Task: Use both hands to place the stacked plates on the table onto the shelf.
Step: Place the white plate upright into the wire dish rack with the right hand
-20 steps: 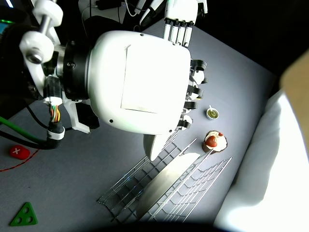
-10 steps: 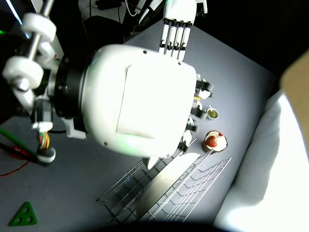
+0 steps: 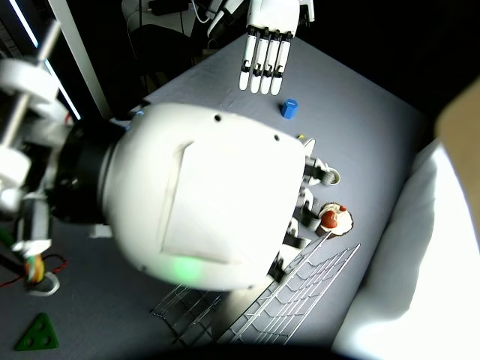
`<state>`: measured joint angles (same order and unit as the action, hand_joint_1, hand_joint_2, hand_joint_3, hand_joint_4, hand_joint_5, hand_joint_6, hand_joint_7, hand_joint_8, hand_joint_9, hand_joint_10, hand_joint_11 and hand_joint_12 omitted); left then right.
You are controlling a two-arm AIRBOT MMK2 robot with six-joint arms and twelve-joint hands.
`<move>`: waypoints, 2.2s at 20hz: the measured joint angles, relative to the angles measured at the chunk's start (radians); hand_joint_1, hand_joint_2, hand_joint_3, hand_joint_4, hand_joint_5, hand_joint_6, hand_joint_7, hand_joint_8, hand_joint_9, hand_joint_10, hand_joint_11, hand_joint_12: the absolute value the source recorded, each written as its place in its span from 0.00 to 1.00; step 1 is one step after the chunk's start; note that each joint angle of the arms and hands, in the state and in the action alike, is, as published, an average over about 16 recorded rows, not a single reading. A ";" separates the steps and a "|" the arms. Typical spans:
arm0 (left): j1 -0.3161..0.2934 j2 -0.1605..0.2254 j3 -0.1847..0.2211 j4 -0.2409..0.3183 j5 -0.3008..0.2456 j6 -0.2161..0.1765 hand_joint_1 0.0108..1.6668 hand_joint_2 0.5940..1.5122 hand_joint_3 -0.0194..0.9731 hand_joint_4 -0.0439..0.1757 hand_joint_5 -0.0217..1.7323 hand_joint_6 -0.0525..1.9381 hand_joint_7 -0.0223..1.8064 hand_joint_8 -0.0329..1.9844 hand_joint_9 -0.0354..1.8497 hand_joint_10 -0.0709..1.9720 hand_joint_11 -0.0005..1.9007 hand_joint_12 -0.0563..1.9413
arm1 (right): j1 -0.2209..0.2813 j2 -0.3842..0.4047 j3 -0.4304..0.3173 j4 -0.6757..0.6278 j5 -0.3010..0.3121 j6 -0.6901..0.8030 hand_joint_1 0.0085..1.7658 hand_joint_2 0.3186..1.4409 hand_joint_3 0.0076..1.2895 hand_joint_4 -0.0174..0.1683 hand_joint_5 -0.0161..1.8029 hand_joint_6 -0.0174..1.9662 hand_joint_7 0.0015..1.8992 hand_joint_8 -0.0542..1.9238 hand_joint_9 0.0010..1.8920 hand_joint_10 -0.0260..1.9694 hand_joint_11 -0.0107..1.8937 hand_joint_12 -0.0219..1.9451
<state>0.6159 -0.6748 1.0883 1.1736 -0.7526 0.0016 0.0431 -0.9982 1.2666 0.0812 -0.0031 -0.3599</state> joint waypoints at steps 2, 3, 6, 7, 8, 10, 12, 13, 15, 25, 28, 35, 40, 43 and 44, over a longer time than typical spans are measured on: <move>0.000 0.000 -0.012 -0.007 0.011 0.000 0.06 0.41 0.03 0.20 0.10 0.03 0.12 0.02 0.11 0.04 0.08 0.03 | -0.007 0.002 0.003 0.000 -0.001 0.000 0.83 0.58 0.00 0.05 0.51 0.48 0.56 0.32 0.60 0.33 0.52 0.71; 0.000 0.000 -0.017 -0.010 0.017 0.000 0.06 0.41 0.03 0.20 0.10 0.03 0.12 0.02 0.11 0.04 0.09 0.03 | -0.011 0.002 0.004 0.000 -0.001 0.000 0.83 0.58 0.00 0.05 0.51 0.48 0.56 0.32 0.60 0.33 0.52 0.71; -0.001 -0.002 -0.031 -0.016 0.034 0.000 0.07 0.41 0.03 0.20 0.11 0.03 0.12 0.02 0.11 0.04 0.08 0.03 | -0.025 0.002 0.009 -0.001 -0.002 -0.001 0.83 0.58 0.00 0.05 0.51 0.48 0.56 0.32 0.60 0.33 0.52 0.71; -0.001 -0.003 -0.035 -0.017 0.039 0.000 0.07 0.41 0.03 0.20 0.11 0.03 0.12 0.02 0.11 0.04 0.08 0.03 | -0.030 0.002 0.011 -0.001 -0.002 -0.002 0.83 0.58 0.00 0.05 0.51 0.48 0.56 0.32 0.60 0.33 0.52 0.71; -0.002 -0.004 -0.039 -0.017 0.044 0.000 0.07 0.41 0.03 0.20 0.10 0.03 0.12 0.02 0.11 0.04 0.08 0.03 | -0.036 0.000 0.013 -0.001 -0.002 -0.002 0.83 0.58 0.00 0.05 0.51 0.49 0.56 0.32 0.60 0.33 0.52 0.71; -0.003 -0.007 -0.045 -0.018 0.050 0.000 0.07 0.41 0.02 0.19 0.10 0.03 0.12 0.02 0.11 0.04 0.08 0.03 | -0.048 -0.003 0.019 0.000 0.000 -0.002 0.83 0.58 0.00 0.05 0.51 0.49 0.56 0.31 0.60 0.33 0.52 0.70; -0.004 -0.010 -0.050 -0.019 0.055 0.000 0.07 0.41 0.02 0.19 0.10 0.03 0.12 0.02 0.11 0.04 0.08 0.03 | -0.063 -0.008 0.026 0.004 0.003 -0.002 0.83 0.58 0.00 0.05 0.51 0.49 0.56 0.31 0.60 0.33 0.52 0.71; -0.005 -0.011 -0.052 -0.019 0.057 0.000 0.07 0.41 0.02 0.19 0.10 0.03 0.12 0.02 0.11 0.04 0.08 0.03 | -0.071 -0.011 0.030 0.006 0.004 -0.002 0.83 0.58 0.00 0.05 0.51 0.49 0.56 0.31 0.60 0.33 0.52 0.71; -0.006 -0.014 -0.057 -0.021 0.060 0.000 0.07 0.41 0.02 0.20 0.10 0.03 0.11 0.02 0.11 0.04 0.08 0.03 | -0.086 -0.018 0.040 0.010 0.006 -0.003 0.83 0.58 0.00 0.05 0.51 0.49 0.57 0.31 0.61 0.33 0.52 0.71; -0.012 -0.022 -0.061 -0.028 0.053 0.000 0.07 0.41 0.02 0.20 0.09 0.03 0.11 0.02 0.11 0.04 0.07 0.03 | -0.148 -0.057 0.089 0.034 0.023 -0.003 0.83 0.58 0.00 0.05 0.50 0.49 0.58 0.29 0.61 0.31 0.53 0.68; -0.013 -0.021 -0.058 -0.031 0.049 0.000 0.07 0.41 0.02 0.20 0.09 0.03 0.10 0.02 0.11 0.04 0.08 0.03 | -0.158 -0.064 0.096 0.035 0.024 -0.003 0.83 0.58 0.00 0.05 0.50 0.48 0.59 0.29 0.61 0.31 0.55 0.62; -0.015 -0.019 -0.054 -0.037 0.042 0.000 0.08 0.40 0.03 0.20 0.09 0.03 0.11 0.02 0.11 0.04 0.08 0.03 | -0.167 -0.070 0.096 0.030 0.031 -0.002 0.79 0.58 0.00 0.05 0.48 0.39 0.54 0.24 0.58 0.25 0.54 0.49; -0.016 -0.016 -0.056 -0.039 0.042 0.000 0.08 0.41 0.03 0.19 0.09 0.03 0.11 0.02 0.11 0.04 0.09 0.03 | -0.170 -0.069 0.090 0.028 0.034 0.001 0.65 0.58 0.01 0.06 0.41 0.24 0.45 0.16 0.50 0.16 0.49 0.35; -0.017 -0.015 -0.058 -0.040 0.042 0.000 0.08 0.41 0.02 0.19 0.09 0.03 0.11 0.02 0.11 0.04 0.09 0.03 | -0.172 -0.069 0.087 0.027 0.038 0.004 0.56 0.58 0.01 0.07 0.35 0.16 0.40 0.12 0.45 0.11 0.44 0.30; -0.017 -0.014 -0.058 -0.040 0.042 0.000 0.08 0.41 0.02 0.19 0.09 0.03 0.11 0.02 0.11 0.04 0.09 0.03 | -0.172 -0.069 0.086 0.027 0.040 0.004 0.53 0.58 0.01 0.08 0.34 0.13 0.38 0.10 0.43 0.09 0.43 0.30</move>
<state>0.5991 -0.6890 1.0302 1.1332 -0.7109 0.0018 -0.1292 -1.0676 1.3530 0.1087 0.0373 -0.3555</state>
